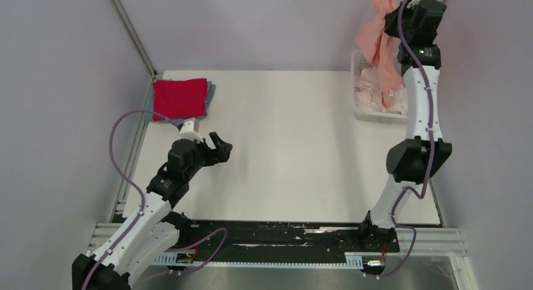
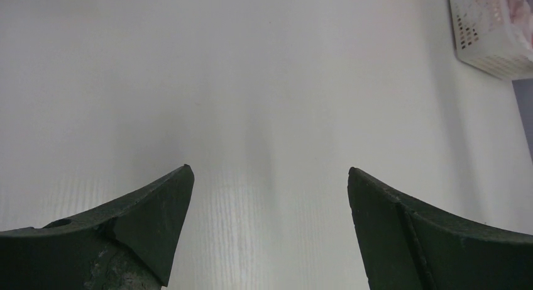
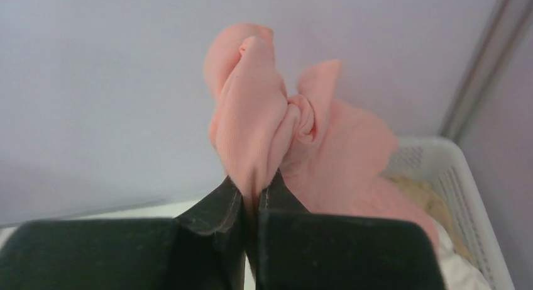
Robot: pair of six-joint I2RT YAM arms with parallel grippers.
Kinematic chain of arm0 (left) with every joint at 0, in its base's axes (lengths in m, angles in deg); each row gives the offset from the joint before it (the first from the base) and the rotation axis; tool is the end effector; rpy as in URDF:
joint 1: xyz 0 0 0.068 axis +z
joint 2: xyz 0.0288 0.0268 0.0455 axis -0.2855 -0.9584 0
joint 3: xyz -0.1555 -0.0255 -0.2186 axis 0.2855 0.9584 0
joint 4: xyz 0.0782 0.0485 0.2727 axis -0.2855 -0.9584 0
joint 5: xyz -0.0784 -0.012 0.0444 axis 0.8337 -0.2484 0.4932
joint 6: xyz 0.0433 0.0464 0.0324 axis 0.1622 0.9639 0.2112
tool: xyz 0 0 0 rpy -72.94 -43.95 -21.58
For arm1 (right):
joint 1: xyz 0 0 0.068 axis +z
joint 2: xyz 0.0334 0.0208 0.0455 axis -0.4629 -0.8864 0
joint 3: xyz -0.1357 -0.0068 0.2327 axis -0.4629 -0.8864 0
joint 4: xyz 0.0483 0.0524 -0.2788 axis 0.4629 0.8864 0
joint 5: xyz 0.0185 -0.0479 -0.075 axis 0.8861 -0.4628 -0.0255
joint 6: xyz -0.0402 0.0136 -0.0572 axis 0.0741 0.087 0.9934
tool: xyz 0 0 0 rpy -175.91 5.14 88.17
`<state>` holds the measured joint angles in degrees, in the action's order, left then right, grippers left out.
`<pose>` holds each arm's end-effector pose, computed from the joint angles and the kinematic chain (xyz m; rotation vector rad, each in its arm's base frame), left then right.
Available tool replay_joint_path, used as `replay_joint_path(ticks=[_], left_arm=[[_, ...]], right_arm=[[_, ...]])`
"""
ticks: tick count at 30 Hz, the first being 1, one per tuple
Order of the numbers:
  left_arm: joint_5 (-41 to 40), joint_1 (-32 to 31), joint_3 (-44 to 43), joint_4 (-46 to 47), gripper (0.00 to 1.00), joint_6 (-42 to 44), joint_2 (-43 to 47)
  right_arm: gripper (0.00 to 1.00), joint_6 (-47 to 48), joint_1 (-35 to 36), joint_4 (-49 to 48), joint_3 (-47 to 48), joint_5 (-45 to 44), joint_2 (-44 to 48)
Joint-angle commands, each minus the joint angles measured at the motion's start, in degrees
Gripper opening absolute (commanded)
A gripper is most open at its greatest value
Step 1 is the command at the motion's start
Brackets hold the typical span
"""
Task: Fold and stack the t-shirts
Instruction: Move the tshirt to the center of the board
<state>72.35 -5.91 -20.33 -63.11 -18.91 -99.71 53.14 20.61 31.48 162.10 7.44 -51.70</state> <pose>0.2136 -0.0845 0.2286 -0.2411 2.0018 -0.5748 0.5106 -0.0614 0.4354 0.2725 1.7694 0.0715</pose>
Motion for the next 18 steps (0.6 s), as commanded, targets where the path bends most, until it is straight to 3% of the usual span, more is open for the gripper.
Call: replay_joint_path(ticks=[1,7,14,18], left_arm=[[2.0,-0.1,2.3,0.3,1.0,-2.7,4.7],[0.6,0.0,3.5,-3.0,1.0,-4.3,11.2],[-2.5,0.0,3.1,-9.5,1.0,-7.1,16.4],[-3.8,0.0,2.2,-13.6,1.0,-8.8,18.2]], right_arm=[[0.0,-8.2,1.0,-12.3,1.0,17.9,15.0],[0.0,-12.6,10.4,-13.3,3.1,31.0,17.6],[0.0,-11.9,25.6,-13.4,2.5,34.1,17.6],[0.0,-11.8,31.2,-14.1,-2.9,33.6,19.5]])
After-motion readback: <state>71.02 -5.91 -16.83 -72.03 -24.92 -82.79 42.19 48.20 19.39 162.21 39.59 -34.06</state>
